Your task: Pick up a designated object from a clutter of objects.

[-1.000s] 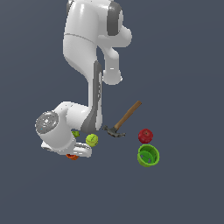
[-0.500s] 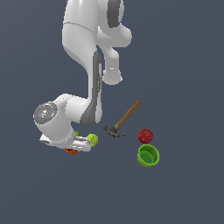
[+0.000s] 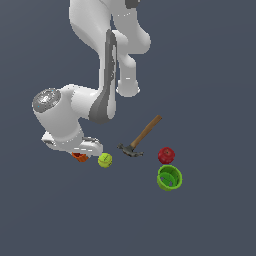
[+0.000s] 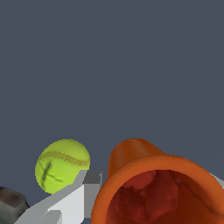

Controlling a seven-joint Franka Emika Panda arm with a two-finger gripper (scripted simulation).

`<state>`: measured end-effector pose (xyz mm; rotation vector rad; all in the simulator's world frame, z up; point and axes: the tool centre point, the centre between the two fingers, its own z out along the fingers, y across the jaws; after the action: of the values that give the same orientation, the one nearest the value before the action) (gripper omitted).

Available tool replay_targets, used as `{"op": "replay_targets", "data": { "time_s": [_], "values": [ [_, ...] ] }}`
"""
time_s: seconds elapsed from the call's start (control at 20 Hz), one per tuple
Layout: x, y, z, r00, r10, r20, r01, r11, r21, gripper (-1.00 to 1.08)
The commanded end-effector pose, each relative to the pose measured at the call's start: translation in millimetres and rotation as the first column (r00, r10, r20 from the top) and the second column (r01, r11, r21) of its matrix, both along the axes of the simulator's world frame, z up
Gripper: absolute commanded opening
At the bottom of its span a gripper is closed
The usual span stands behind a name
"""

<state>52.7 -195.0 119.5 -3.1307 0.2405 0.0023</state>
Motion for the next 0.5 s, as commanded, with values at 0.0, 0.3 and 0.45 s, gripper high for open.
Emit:
{"op": "replay_targets", "data": {
  "time_s": [0.0, 0.3, 0.45],
  "values": [
    [-13, -1, 18, 1.000, 0.000, 0.002, 0.000, 1.000, 0.000, -1.00],
    [-46, -2, 62, 1.000, 0.000, 0.002, 0.000, 1.000, 0.001, -1.00],
    [-62, -3, 84, 1.000, 0.000, 0.002, 0.000, 1.000, 0.001, -1.00]
  ]
}}
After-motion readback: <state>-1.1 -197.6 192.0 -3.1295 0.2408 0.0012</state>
